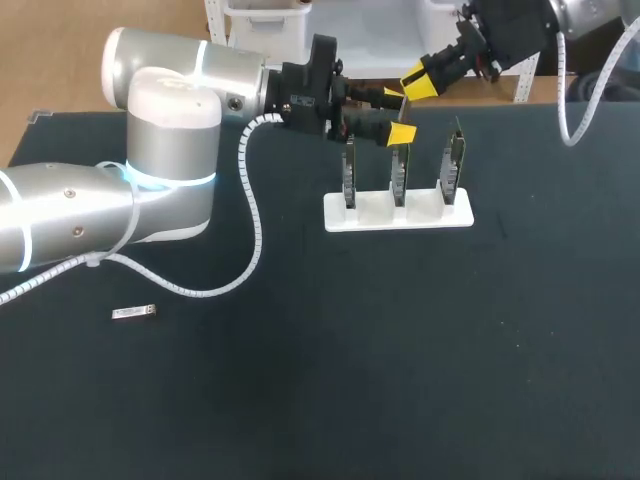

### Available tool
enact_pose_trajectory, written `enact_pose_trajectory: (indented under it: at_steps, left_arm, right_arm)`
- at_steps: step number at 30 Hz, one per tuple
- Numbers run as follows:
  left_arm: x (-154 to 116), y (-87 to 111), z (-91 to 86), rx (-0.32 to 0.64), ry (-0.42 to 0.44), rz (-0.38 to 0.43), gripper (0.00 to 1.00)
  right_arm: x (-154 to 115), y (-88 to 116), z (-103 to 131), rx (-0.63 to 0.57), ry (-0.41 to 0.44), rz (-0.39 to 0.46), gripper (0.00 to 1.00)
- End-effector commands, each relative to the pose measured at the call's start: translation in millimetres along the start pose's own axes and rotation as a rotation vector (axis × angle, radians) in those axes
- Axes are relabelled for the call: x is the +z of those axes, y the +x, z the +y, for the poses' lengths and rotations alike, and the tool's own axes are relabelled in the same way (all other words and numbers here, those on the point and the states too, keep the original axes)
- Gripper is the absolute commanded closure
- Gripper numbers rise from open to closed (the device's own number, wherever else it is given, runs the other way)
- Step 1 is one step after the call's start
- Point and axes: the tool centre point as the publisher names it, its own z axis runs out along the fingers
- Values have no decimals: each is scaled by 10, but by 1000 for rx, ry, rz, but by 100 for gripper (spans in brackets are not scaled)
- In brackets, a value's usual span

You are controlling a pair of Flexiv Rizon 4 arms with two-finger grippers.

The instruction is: Pick up the optical module with the left hand, and insert it into the network port with the right hand.

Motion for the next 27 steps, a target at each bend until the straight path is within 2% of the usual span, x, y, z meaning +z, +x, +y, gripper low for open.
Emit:
enact_pose_trajectory:
  at_steps: [1, 9, 16, 21, 27]
  left_arm:
    - [-12, -55, -11, 2, -1, 9, 0]
    - [-61, -156, -120, 115, -12, 91, 0]
    - [-143, -162, -159, 138, -33, 129, 0]
    - [-201, -129, -164, 164, -80, 197, 0]
    - [-269, -79, -144, 154, -107, 218, 0]
  right_arm:
    - [-1, 8, -11, -4, -3, -3, 100]
    - [-2, 8, -14, -4, -2, -4, 100]
    - [-2, 11, -14, -5, -3, -5, 100]
    - [-1, 11, -13, -5, -5, -4, 100]
    - [0, 17, 1, -2, -7, 0, 100]
